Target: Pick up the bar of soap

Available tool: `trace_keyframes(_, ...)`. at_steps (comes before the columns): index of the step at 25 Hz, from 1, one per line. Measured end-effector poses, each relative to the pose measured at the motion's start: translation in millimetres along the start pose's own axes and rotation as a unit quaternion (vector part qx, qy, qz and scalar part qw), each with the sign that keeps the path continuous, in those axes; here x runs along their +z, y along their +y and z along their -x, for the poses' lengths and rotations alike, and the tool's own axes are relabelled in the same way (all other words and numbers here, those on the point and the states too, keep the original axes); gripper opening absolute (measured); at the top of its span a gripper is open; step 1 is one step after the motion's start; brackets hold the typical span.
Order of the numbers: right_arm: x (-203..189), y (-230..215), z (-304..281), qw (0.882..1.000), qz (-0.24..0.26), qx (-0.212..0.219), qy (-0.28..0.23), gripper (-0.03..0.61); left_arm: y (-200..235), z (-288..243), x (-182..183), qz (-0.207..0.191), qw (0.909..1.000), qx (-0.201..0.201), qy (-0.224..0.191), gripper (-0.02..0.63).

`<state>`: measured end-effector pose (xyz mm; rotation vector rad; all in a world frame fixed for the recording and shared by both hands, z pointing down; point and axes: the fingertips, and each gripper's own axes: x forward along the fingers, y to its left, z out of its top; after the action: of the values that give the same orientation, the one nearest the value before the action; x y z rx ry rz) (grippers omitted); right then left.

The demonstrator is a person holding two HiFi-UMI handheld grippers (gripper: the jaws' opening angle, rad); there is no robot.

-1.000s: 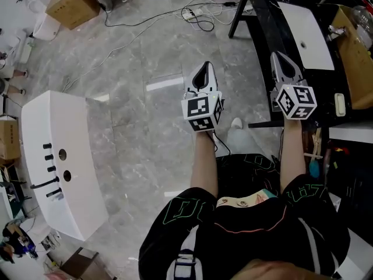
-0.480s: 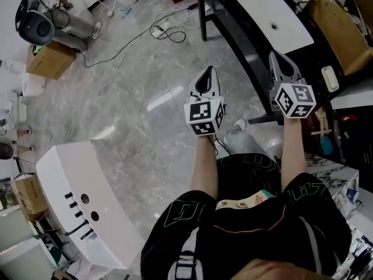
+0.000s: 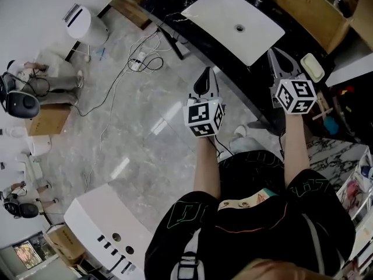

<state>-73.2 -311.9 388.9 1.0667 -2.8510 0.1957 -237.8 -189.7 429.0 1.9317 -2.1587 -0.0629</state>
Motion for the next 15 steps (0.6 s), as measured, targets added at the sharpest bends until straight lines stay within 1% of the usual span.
trace_keyframes(3, 4, -40, 1, 0.999, -0.011, -0.030, -0.010, 0.005, -26, -37, 4, -0.013, 0.9993, -0.035, 0.008, 0.008)
trace_keyframes(6, 8, -79, 8, 0.998, -0.018, -0.060, -0.022, 0.006, -49, -70, 6, -0.027, 0.9977, -0.060, 0.017, 0.008)
trace_keyframes(9, 14, -123, 21, 0.995, -0.025, -0.095, -0.034, 0.005, -84, -100, 8, -0.041, 0.9945, -0.094, 0.020, 0.008)
trace_keyframes(12, 16, -164, 41, 0.989, -0.032, -0.137, -0.044, 0.005, -124, -124, 4, -0.056, 0.9883, -0.139, 0.030, 0.008)
trace_keyframes(15, 19, -192, 66, 0.982, -0.040, -0.178, -0.058, 0.005, -159, -141, 5, -0.077, 0.9794, -0.183, 0.036, 0.008)
